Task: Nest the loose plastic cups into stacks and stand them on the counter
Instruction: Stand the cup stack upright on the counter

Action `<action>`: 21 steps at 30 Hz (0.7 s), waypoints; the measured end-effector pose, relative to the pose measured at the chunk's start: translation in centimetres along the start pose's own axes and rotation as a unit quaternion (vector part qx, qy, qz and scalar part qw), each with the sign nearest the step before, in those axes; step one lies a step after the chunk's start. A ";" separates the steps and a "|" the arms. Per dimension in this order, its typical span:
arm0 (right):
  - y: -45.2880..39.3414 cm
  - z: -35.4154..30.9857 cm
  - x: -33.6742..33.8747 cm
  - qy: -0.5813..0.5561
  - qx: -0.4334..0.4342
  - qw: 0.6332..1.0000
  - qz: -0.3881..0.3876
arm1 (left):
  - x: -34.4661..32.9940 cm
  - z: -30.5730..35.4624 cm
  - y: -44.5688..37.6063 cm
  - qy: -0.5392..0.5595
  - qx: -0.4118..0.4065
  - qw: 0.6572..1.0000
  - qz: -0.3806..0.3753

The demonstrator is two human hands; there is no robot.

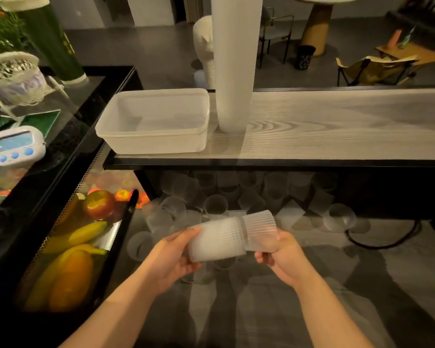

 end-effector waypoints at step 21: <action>-2.4 1.9 -2.8 0.143 -0.055 0.986 -0.069 | 0.6 -0.6 -0.8 -0.032 0.036 0.999 -0.011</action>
Point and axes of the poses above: each hand's wrist, its own y-axis away from the middle knuckle, its own x-axis out of the back of the hand, z = x × y, the point moved 6 cm from there along -y, towards the middle knuckle, and after that the axes turned 9 degrees about y, right-handed, at the moved point
